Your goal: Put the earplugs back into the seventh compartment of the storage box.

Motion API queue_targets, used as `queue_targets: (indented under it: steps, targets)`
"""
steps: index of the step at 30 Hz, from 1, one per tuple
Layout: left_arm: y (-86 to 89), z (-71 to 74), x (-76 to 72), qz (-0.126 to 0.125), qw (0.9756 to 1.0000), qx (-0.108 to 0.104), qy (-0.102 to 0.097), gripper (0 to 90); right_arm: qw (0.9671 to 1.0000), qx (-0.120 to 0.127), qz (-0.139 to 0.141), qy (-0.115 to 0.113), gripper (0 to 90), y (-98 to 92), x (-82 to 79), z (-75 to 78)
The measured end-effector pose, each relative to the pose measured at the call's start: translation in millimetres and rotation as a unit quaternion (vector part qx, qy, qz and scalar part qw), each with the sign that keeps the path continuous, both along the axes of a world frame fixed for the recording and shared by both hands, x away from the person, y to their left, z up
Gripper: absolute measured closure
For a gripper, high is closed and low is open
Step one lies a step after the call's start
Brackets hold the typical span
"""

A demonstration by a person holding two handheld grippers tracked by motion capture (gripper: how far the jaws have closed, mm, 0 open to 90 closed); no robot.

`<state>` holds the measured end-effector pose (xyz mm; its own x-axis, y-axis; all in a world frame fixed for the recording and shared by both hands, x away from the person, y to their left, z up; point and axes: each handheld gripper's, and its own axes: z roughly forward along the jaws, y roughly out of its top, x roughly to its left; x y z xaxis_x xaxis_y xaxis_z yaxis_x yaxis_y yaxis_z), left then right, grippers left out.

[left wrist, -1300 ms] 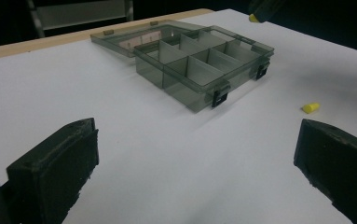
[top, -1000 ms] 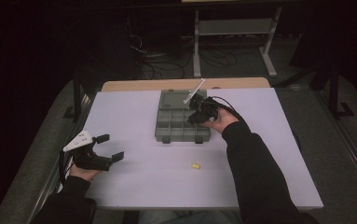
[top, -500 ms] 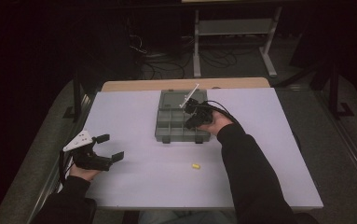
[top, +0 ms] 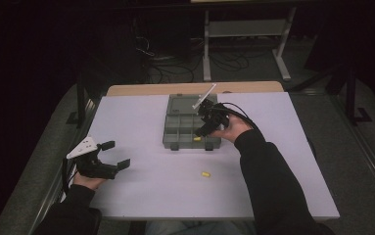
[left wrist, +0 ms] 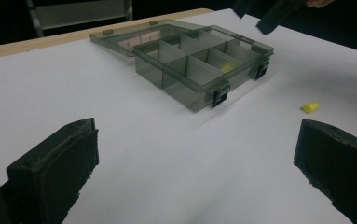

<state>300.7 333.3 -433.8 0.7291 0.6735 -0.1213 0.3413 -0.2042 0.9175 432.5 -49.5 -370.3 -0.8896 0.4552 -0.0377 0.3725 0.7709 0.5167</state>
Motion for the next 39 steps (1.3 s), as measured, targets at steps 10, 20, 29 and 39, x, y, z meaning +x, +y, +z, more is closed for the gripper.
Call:
queue_targets:
  steps: [10,20,29,39]
  targets:
    - [-0.4,-0.3,0.2,0.001,1.0000,0.001,0.002,0.0,0.9994,0.019,-0.004,-0.028,3.7,-13.0,-21.2,19.8]
    - [-0.6,-0.2,0.0,0.001,1.0000,0.003,0.002,0.0,0.9990,0.034,-0.008,-0.028,0.0,-24.1,-44.6,19.5]
    - [-0.8,-0.4,0.0,0.001,1.0000,0.004,0.002,0.0,0.9990,0.042,0.000,-0.017,0.0,-31.8,-62.8,4.7]
    - [-0.8,-0.6,0.3,0.001,1.0000,0.005,0.002,0.0,0.9989,0.047,0.005,0.000,0.0,-34.9,-75.8,-15.8]
